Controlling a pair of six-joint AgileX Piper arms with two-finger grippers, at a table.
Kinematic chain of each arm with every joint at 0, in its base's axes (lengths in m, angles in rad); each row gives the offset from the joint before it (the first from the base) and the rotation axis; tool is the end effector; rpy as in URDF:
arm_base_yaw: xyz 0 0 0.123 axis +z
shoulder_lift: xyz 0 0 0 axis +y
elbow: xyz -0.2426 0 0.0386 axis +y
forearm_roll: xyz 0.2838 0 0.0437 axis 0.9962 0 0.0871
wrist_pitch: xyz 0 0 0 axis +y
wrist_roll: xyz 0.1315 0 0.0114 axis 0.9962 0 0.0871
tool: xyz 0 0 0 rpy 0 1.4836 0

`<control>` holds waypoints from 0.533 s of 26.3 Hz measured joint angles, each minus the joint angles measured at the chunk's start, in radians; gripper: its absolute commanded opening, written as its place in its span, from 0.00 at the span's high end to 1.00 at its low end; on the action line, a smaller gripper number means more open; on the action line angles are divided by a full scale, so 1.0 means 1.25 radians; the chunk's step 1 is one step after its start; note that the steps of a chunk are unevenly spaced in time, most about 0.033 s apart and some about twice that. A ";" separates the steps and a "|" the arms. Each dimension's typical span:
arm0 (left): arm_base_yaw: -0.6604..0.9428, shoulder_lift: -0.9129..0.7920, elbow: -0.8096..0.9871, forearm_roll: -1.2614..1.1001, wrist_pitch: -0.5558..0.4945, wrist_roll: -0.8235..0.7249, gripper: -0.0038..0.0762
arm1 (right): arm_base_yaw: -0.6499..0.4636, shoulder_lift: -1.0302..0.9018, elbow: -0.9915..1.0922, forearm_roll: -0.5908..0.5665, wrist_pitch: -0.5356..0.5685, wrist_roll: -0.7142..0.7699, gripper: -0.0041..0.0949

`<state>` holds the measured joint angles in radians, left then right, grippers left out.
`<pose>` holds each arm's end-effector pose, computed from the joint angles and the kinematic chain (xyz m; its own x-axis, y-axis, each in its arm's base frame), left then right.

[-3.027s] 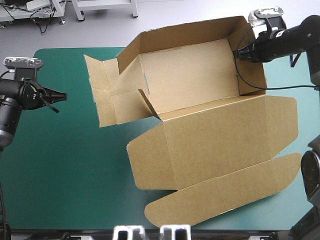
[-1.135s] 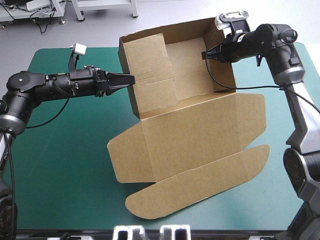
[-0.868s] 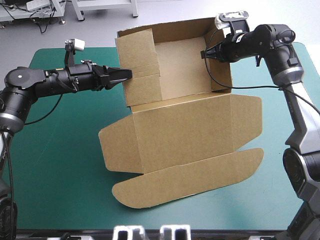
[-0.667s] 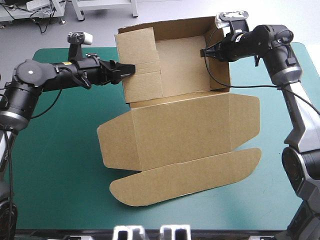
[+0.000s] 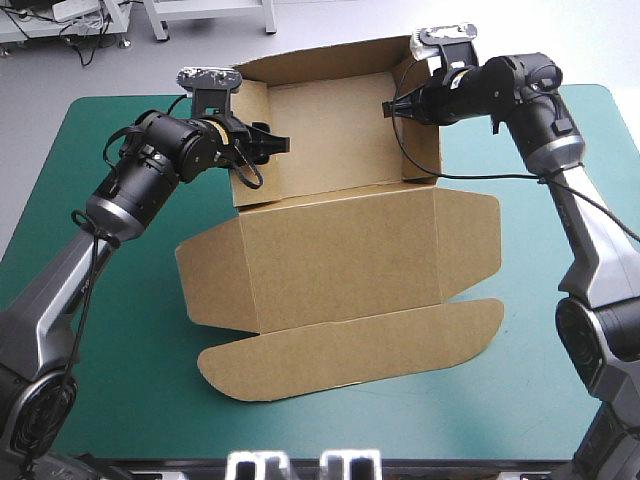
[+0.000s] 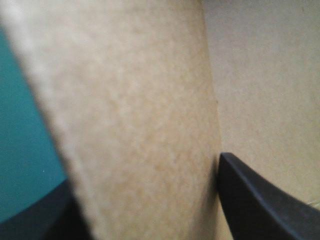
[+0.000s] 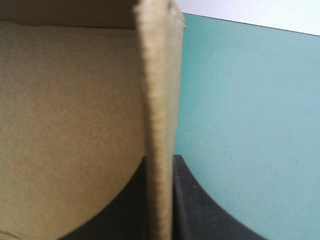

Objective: Fold the box

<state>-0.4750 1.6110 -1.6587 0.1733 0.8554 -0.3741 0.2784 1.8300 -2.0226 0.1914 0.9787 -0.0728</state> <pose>0.3890 -0.1807 0.3354 -0.6562 0.0511 -0.7529 0.2042 0.9725 -0.1120 0.4463 0.1492 0.3617 -0.6255 -0.1429 -0.7670 -0.3668 0.9215 0.1274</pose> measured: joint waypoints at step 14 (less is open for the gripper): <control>0.003 0.088 -0.002 -0.053 0.057 0.032 0.96 | 0.002 0.073 0.003 -0.059 0.193 0.043 0.98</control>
<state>-0.4711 1.7213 -1.6607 0.1067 0.9268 -0.3338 0.2807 1.9210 -2.0194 0.1174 1.2198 -0.0188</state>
